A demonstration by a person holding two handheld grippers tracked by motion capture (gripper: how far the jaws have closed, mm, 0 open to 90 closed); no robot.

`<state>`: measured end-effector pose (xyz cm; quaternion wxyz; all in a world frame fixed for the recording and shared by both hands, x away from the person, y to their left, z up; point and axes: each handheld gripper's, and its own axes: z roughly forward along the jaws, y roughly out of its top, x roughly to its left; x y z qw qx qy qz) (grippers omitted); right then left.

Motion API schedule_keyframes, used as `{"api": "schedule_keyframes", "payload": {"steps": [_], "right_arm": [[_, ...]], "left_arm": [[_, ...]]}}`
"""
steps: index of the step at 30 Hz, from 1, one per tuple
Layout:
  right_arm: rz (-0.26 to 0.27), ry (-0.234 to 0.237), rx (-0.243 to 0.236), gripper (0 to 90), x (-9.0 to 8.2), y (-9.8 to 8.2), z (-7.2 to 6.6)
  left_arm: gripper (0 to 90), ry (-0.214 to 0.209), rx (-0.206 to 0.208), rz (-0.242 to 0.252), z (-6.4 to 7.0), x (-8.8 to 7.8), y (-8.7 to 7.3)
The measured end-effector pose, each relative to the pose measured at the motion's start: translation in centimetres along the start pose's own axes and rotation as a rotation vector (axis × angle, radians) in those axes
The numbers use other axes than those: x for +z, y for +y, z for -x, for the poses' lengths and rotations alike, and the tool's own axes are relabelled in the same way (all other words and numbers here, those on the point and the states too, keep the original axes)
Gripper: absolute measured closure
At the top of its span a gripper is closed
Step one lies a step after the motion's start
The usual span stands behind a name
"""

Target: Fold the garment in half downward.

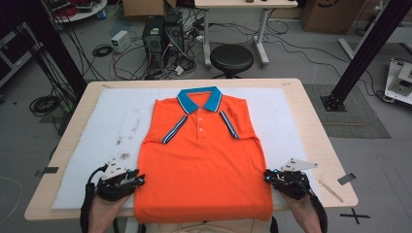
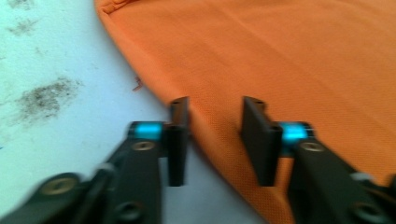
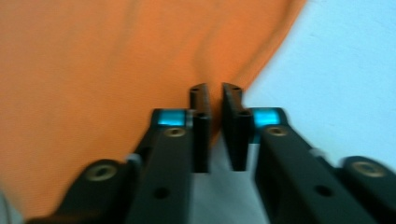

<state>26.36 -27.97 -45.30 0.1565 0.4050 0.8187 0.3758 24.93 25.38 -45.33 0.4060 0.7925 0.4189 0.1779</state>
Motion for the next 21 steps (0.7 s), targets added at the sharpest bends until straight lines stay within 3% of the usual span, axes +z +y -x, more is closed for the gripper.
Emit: {"api": "schedule_keyframes", "payload": {"steps": [1, 2, 4, 15, 21], "right_arm": [[0.000, 0.000, 0.000, 86.4, 0.0, 0.0, 0.0], [-0.002, -0.008, -0.002, 88.4, -0.1, 0.0, -0.3], [-0.006, -0.003, 0.016, 89.0, -0.2, -0.1, -0.3], [0.002, 0.024, 0.022, 89.3, -1.9, -1.7, -0.8], [-0.008, 0.046, 0.013, 89.2, -2.8, -2.4, -1.2]], "left_arm": [[76.2, 0.000, 0.000, 0.000, 0.0, 0.0, 0.0], [82.9, -0.033, -0.009, -0.001, 0.0, -0.1, -0.1], [85.3, -0.045, -0.023, -0.005, -0.1, -0.1, -0.1], [86.2, -0.082, 0.013, -0.020, 0.3, -1.4, -0.8], [85.3, -0.127, 0.023, -0.038, 1.0, -2.4, -1.5]]}}
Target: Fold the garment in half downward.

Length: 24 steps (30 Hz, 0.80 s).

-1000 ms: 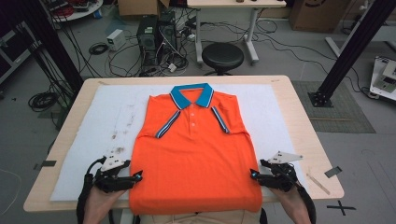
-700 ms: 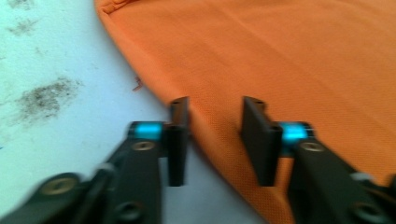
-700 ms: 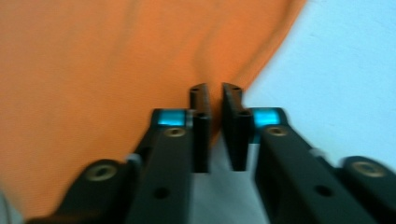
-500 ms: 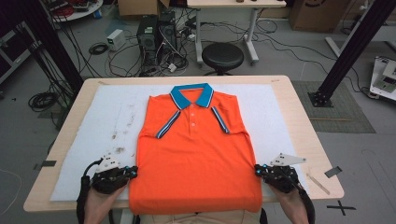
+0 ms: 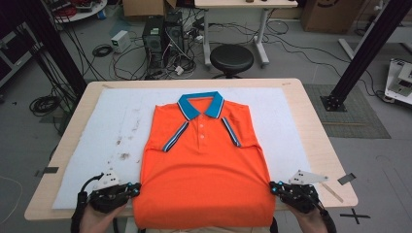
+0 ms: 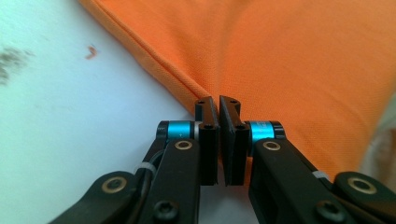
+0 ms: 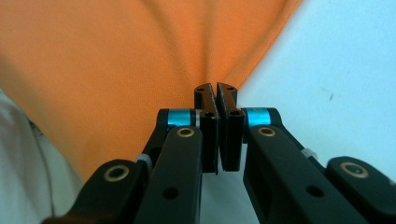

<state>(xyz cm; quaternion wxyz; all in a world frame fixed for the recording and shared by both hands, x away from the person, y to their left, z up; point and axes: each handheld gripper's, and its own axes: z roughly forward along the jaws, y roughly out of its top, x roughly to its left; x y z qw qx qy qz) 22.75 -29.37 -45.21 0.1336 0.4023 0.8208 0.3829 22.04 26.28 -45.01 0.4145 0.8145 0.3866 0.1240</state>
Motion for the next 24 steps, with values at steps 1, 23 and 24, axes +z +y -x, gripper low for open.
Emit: {"api": "schedule_keyframes", "payload": {"steps": [1, 23, 24], "right_arm": [[0.004, 0.007, 0.007, 87.9, -0.1, -0.1, 0.0], [0.016, -0.082, -0.027, 88.6, 2.9, 2.5, 0.3], [0.019, -0.082, -0.032, 88.7, 2.8, 2.4, 0.3]], "left_arm": [[82.2, 0.002, 0.001, 0.001, 0.0, -0.1, 0.0], [86.6, 0.103, 0.015, 0.042, -1.1, 2.0, 1.5], [86.6, 0.096, 0.011, 0.044, -1.1, 1.9, 1.4]]}}
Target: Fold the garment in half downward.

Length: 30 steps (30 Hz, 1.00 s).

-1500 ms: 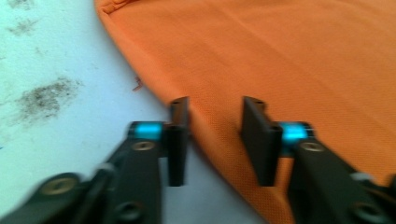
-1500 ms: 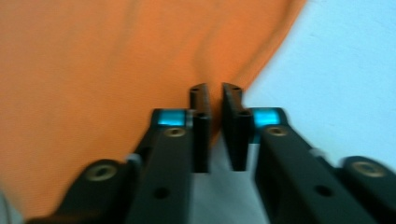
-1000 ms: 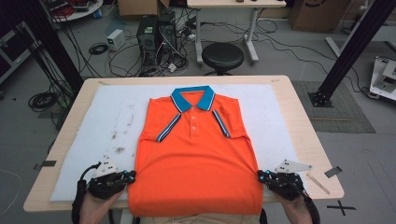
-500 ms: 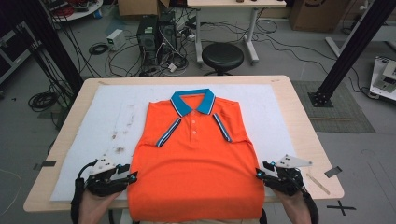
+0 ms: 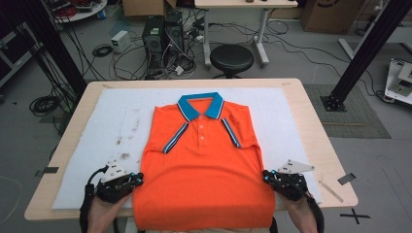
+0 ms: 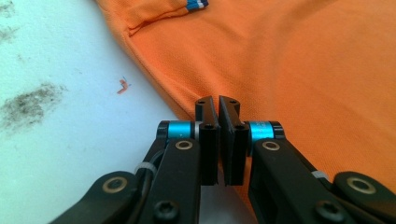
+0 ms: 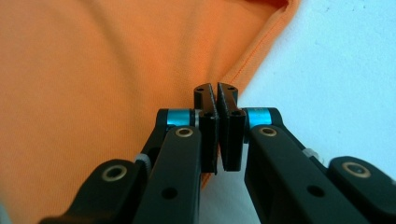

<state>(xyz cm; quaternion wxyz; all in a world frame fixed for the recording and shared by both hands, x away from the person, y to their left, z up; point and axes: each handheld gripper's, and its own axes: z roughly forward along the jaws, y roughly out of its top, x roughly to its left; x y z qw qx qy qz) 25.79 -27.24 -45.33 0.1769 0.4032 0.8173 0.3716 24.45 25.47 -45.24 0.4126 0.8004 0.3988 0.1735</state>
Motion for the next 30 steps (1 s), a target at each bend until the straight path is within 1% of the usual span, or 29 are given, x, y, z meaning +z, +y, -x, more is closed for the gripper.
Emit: {"api": "schedule_keyframes", "payload": {"steps": [2, 3, 5, 6, 7, 8, 9, 10, 11, 12, 13, 14, 15, 16, 17, 18, 20, 21, 22, 23, 24, 25, 26, 27, 28, 29, 30], "right_arm": [[0.001, 0.009, 0.006, 88.7, -0.3, -0.3, 0.1], [0.010, 0.013, 0.001, 88.8, -0.4, -0.4, 0.1], [0.007, 0.024, 0.011, 88.9, -0.8, -0.8, 0.2], [0.006, 0.026, 0.020, 88.9, -1.0, -0.9, 0.1], [0.004, 0.025, 0.020, 88.9, -1.2, -1.1, 0.1], [0.007, 0.022, 0.019, 88.9, -1.4, -1.3, 0.0], [0.002, 0.023, 0.018, 88.9, -1.6, -1.5, -0.1], [0.001, 0.027, 0.023, 88.9, -1.8, -1.6, -0.3], [0.002, 0.030, 0.013, 88.9, -2.0, -1.8, -0.3], [-0.004, 0.032, 0.017, 88.9, -2.2, -1.9, -0.5], [0.000, 0.036, 0.021, 88.5, -2.3, -2.0, -0.6], [0.000, 0.036, 0.021, 88.5, -2.3, -2.0, -0.6], [0.016, 0.022, 0.013, 82.5, -2.6, -1.9, -0.7], [0.025, -0.004, 0.017, 76.3, -2.6, -1.7, -0.6], [0.031, -0.065, 0.006, 66.6, -2.6, -1.4, -0.6], [0.039, -0.114, 0.009, 60.9, -2.5, -1.1, -0.6], [0.041, -0.126, 0.015, 58.8, -2.0, -0.6, -0.3], [0.034, -0.133, 0.017, 58.7, -1.6, -0.4, -0.1], [0.034, -0.133, 0.017, 58.7, -1.6, -0.4, -0.1], [0.005, -0.113, 0.023, 60.2, -0.7, -0.1, 0.1], [-0.011, -0.103, 0.027, 66.5, -0.2, 0.0, 0.0], [-0.007, -0.082, 0.024, 76.2, 0.0, -0.1, -0.1], [-0.007, -0.082, 0.024, 76.2, 0.0, -0.1, -0.1], [0.000, -0.071, -0.009, 85.7, 0.1, 0.0, -0.3], [0.000, -0.071, -0.009, 85.7, 0.1, 0.0, -0.3], [-0.002, -0.056, -0.008, 88.7, 0.0, -0.1, -0.4], [-0.002, -0.044, 0.007, 89.0, -0.2, -0.1, -0.2]], "left_arm": [[86.6, -0.007, 0.007, -0.002, -0.1, -0.2, -0.1], [86.6, -0.018, -0.002, 0.002, 0.0, -0.5, -0.3], [86.7, -0.027, -0.002, 0.003, 0.0, -0.7, -0.4], [86.7, -0.041, -0.003, 0.000, 0.1, -1.0, -0.7], [86.7, -0.041, -0.003, 0.000, 0.1, -1.0, -0.7], [86.7, -0.047, -0.010, -0.001, 0.3, -1.2, -1.0], [86.7, -0.047, -0.010, -0.001, 0.3, -1.2, -1.0], [86.7, -0.065, -0.005, -0.007, 0.5, -1.6, -1.2], [86.6, -0.065, -0.005, -0.007, 0.5, -1.6, -1.2], [86.5, -0.074, -0.004, -0.005, 0.7, -1.9, -1.3], [85.9, -0.080, -0.001, 0.002, 0.7, -2.0, -1.3], [83.4, -0.080, -0.001, 0.002, 0.7, -2.0, -1.3], [78.0, -0.066, -0.001, 0.029, 0.5, -2.2, -1.0], [71.4, -0.051, -0.005, 0.040, 0.3, -2.1, -0.8], [65.7, -0.036, -0.016, 0.048, 0.2, -1.9, -0.5], [62.2, -0.022, -0.023, 0.048, 0.0, -1.6, -0.3], [57.5, 0.012, -0.035, 0.023, -0.3, -0.7, 0.1], [56.3, 0.012, -0.035, 0.023, -0.3, -0.7, 0.1], [56.3, 0.028, -0.038, 0.012, -0.4, -0.3, 0.3], [56.5, 0.040, -0.034, -0.015, -0.4, 0.5, 0.4], [57.0, 0.040, -0.034, -0.015, -0.4, 0.5, 0.4], [59.8, 0.041, -0.024, -0.012, -0.4, 0.7, 0.5], [67.2, 0.041, -0.024, -0.012, -0.4, 0.7, 0.5], [76.7, 0.004, -0.016, -0.008, -0.3, 0.5, 0.4], [84.3, 0.004, -0.016, -0.008, -0.3, 0.5, 0.4], [86.9, 0.011, 0.000, 0.000, 0.0, 0.4, 0.2], [87.2, 0.018, -0.002, -0.001, 0.1, 0.3, 0.1]]}}
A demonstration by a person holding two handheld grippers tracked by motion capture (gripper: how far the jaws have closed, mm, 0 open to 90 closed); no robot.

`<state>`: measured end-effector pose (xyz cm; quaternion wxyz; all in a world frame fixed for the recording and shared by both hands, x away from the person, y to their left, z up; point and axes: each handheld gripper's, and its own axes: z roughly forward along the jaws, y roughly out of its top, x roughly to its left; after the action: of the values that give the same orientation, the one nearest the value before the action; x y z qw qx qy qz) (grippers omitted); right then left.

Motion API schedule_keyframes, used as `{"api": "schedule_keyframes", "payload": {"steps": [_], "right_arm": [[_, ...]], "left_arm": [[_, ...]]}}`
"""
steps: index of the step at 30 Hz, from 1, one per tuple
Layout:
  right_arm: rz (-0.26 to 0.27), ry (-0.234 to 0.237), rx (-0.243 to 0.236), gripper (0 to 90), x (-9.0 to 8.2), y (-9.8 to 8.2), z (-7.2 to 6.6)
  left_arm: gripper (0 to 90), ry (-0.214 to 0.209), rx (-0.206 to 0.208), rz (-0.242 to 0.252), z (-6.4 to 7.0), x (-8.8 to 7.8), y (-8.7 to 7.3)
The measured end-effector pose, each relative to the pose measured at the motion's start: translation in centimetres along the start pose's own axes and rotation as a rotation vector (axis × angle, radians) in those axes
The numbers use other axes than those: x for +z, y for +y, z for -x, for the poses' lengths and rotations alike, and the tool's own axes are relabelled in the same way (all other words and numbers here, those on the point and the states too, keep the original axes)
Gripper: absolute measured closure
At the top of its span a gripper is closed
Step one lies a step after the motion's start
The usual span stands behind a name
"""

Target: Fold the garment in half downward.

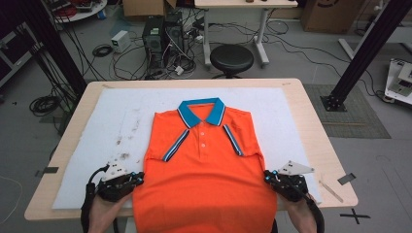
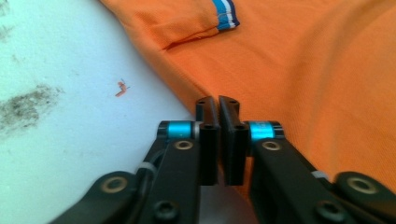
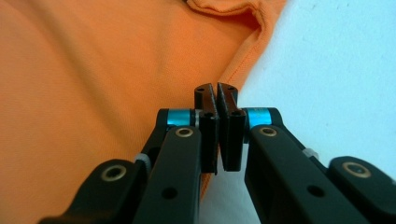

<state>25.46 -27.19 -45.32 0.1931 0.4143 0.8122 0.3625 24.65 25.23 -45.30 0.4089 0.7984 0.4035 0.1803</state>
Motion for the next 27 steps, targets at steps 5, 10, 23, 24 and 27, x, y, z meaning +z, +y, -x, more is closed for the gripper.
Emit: {"api": "schedule_keyframes", "payload": {"steps": [5, 10, 23, 24, 27], "right_arm": [[-0.001, 0.054, 0.043, 89.5, -0.9, -0.9, 0.7], [0.002, 0.075, 0.048, 89.6, -1.8, -1.6, 0.8], [0.047, 0.041, 0.020, 60.7, -3.8, -1.2, -1.0], [0.049, 0.039, 0.025, 59.5, -3.9, -1.0, -0.8], [0.077, 0.032, 0.039, 54.6, -3.6, -0.1, 0.2]], "left_arm": [[87.7, -0.032, -0.021, 0.003, -0.2, -0.9, -0.7], [87.7, -0.053, -0.022, 0.000, 0.1, -1.7, -1.3], [57.2, -0.060, 0.025, 0.062, 1.9, -3.1, -0.4], [55.3, -0.047, 0.010, 0.058, 1.6, -2.9, -0.3], [53.9, -0.047, -0.005, 0.067, 0.6, -2.2, 0.5]]}}
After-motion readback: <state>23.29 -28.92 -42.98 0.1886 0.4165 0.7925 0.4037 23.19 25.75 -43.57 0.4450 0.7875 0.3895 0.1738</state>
